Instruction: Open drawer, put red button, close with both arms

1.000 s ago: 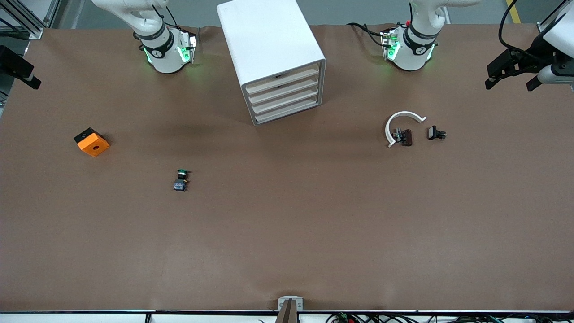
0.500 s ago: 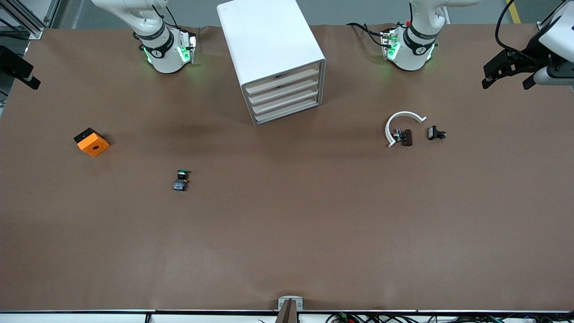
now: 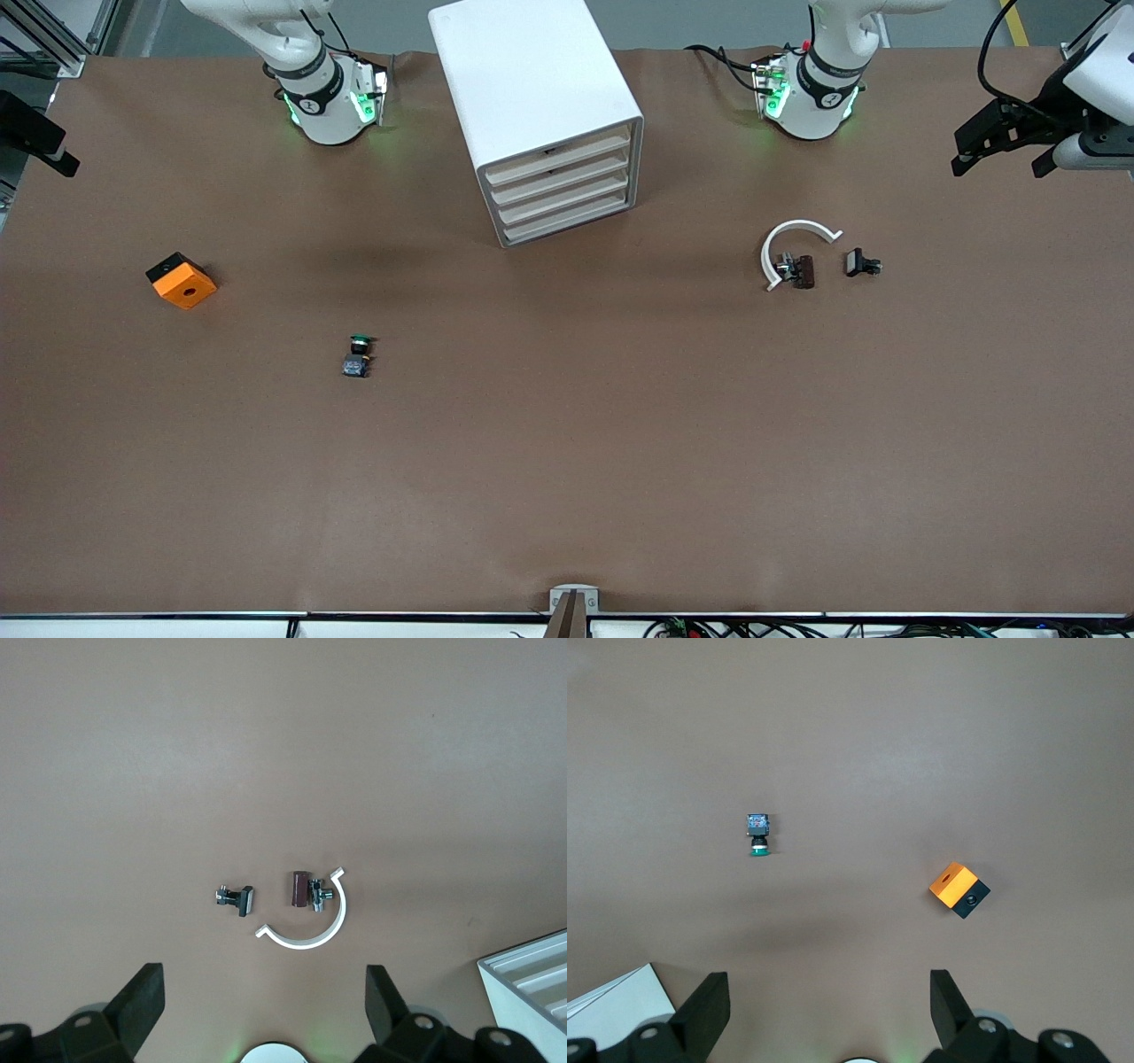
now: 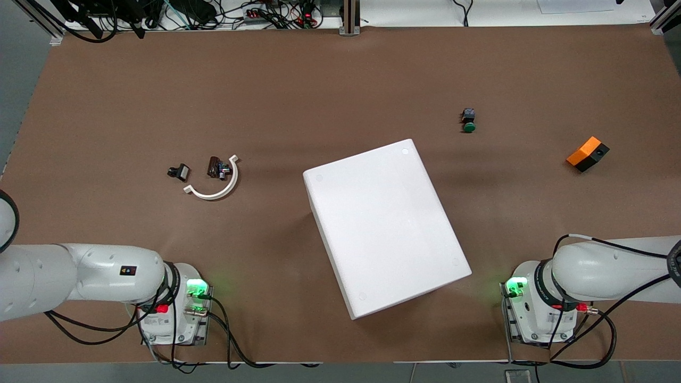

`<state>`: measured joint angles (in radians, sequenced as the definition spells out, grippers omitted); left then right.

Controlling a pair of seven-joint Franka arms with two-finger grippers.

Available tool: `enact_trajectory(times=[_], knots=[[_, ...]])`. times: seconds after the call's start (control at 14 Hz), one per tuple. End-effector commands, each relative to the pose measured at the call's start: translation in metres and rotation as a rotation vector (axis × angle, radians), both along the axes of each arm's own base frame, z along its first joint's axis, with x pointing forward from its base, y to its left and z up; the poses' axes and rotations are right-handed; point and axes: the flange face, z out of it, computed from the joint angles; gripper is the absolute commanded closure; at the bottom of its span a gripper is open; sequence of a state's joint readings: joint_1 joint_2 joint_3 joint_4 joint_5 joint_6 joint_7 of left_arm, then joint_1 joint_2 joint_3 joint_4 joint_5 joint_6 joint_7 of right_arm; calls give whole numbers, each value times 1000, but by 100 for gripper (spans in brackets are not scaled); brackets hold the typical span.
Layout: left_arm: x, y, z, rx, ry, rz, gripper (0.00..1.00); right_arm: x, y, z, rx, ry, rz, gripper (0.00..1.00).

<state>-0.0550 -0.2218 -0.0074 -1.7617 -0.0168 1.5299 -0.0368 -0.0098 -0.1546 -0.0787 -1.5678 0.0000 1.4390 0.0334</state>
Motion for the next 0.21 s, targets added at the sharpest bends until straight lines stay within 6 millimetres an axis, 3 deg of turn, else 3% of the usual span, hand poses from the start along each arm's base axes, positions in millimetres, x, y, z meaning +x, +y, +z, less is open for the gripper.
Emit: enact_trajectory(times=[0.0,0.14], knots=[[1,-2,5,9,6,4,0,-3,-1,5,-8,-10,-2,0],[1,-1,6,7,7,6,0,-3,0,5,-9,-10,1,0]])
